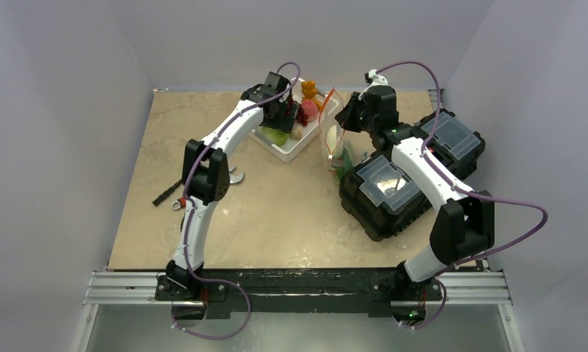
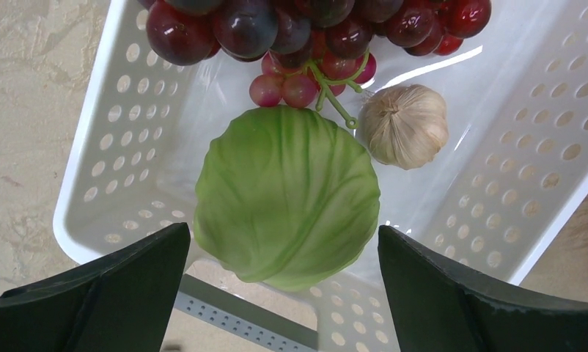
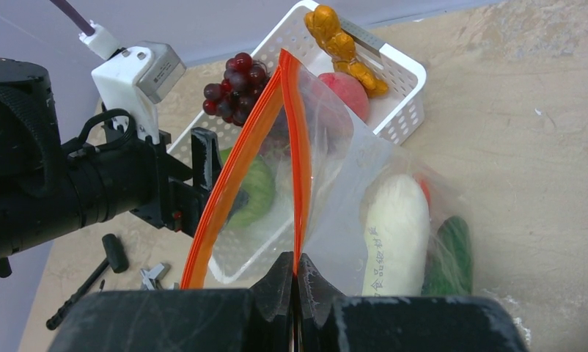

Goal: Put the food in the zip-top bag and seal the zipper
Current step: Pick up the fake vegetable from the bin.

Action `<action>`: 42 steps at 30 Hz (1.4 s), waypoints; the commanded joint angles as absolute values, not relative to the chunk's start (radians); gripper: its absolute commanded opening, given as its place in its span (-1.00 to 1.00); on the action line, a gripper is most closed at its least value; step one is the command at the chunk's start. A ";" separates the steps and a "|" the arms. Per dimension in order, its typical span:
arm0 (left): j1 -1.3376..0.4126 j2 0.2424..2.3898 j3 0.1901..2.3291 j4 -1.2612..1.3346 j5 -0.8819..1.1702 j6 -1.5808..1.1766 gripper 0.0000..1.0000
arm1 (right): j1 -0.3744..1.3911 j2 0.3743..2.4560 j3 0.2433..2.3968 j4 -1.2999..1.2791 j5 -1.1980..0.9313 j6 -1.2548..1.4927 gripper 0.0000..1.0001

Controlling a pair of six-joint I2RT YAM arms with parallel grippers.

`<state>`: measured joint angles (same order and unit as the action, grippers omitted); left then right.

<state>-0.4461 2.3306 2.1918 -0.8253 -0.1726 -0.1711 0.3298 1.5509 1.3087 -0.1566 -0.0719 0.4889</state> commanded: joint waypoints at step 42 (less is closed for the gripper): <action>-0.449 2.069 2.266 -0.800 -0.025 -0.148 -1.00 | 0.327 1.530 1.315 -0.087 -0.105 0.474 -1.00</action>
